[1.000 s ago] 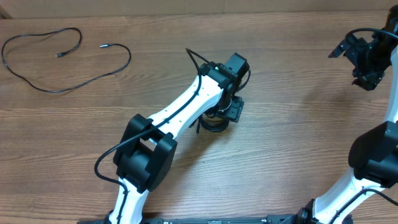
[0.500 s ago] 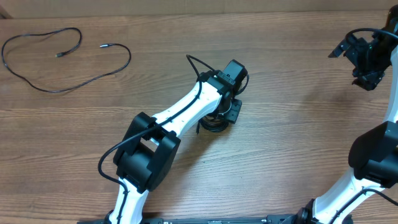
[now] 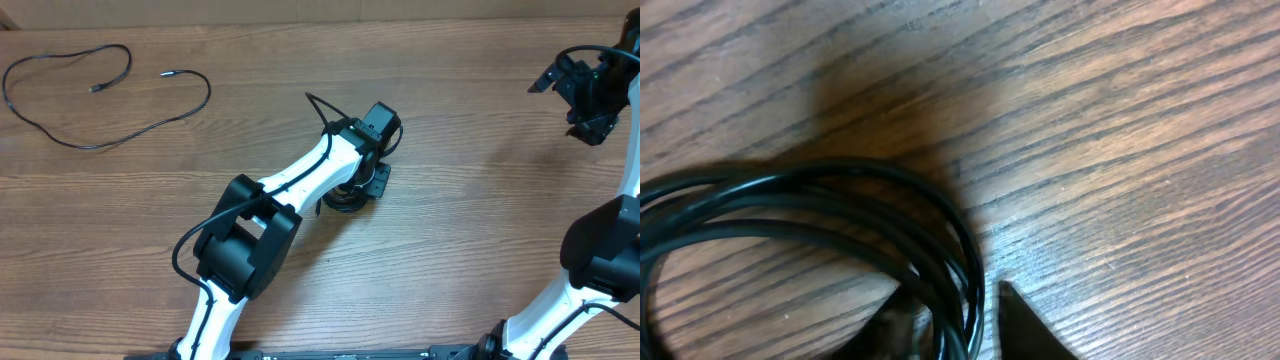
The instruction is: Untangle cables
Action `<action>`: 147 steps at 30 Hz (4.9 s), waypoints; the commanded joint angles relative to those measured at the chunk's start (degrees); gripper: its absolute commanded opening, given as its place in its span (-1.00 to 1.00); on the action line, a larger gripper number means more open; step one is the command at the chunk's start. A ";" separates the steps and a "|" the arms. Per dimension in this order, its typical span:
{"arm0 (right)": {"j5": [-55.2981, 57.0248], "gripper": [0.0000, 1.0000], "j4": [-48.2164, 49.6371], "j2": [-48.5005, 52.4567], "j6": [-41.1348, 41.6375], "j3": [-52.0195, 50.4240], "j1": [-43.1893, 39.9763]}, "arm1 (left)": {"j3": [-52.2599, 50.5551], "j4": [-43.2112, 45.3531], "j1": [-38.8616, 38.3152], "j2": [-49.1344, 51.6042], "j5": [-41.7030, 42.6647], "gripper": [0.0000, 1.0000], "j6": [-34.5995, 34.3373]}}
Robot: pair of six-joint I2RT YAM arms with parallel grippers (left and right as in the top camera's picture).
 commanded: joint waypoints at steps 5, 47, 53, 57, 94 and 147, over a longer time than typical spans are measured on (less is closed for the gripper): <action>-0.02 1.00 0.33 -0.68 0.15 0.17 0.26 | -0.17 0.35 -0.31 0.57 -0.96 -0.91 -1.14; -0.02 1.00 0.33 -0.68 0.15 0.17 0.26 | 31.32 -24.33 11.96 -27.76 38.73 -0.92 -2.08; -0.02 1.00 0.33 -0.68 0.15 0.17 0.26 | 31.32 -19.52 19.12 -27.74 53.59 -0.91 -0.85; -0.02 1.00 0.33 -0.68 0.15 0.17 0.26 | 31.32 -30.97 19.56 -27.45 25.03 -0.92 -11.13; 6.01 1.00 -12.66 -0.46 -4.31 -0.02 28.41 | 31.32 -43.34 17.79 -27.39 -1.79 -0.06 -13.42; -16.37 -0.93 -3.93 -1.40 -4.09 60.61 51.93 | 30.18 -49.96 28.48 -27.36 -1.97 0.99 -19.15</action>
